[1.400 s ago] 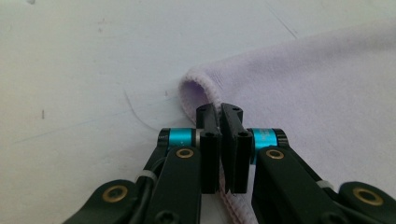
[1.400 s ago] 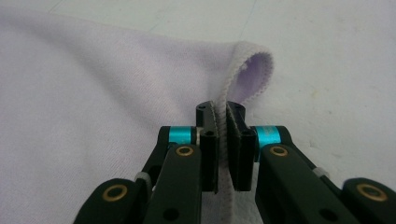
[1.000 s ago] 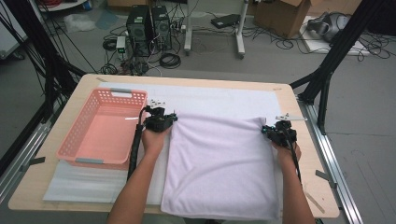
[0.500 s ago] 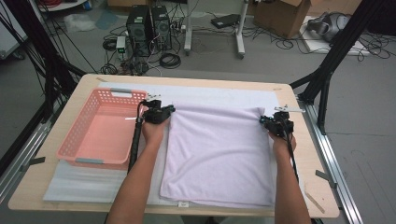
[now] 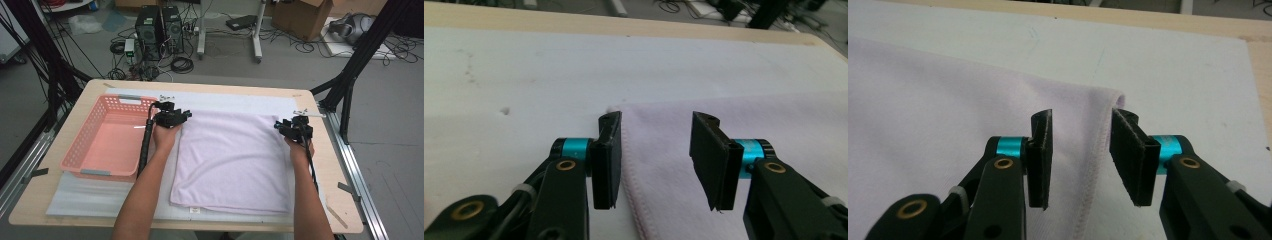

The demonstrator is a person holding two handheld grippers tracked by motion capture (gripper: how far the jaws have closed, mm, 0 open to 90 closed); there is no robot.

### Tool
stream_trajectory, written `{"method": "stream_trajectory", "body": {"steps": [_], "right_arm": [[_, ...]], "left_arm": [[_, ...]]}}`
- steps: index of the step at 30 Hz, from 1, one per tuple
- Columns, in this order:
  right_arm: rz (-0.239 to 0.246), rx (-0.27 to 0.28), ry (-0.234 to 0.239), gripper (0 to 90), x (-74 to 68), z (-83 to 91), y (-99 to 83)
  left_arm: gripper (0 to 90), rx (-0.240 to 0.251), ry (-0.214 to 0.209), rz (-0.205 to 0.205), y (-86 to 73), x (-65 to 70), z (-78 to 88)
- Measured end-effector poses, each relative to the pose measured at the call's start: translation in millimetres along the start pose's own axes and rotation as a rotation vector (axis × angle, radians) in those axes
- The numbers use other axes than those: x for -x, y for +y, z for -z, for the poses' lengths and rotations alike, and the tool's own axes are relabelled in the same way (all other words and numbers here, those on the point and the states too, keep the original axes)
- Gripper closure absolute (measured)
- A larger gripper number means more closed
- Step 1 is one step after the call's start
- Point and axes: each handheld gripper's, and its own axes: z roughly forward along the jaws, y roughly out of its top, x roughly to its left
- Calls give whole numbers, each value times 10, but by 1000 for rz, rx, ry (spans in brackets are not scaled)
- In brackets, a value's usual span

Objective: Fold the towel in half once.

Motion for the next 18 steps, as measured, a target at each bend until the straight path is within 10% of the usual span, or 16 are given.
{"method": "stream_trajectory", "body": {"steps": [18], "right_arm": [[51,25,96,570,-204,717,-18]], "left_arm": [[413,84,-183,-80,-112,333,576]]}}
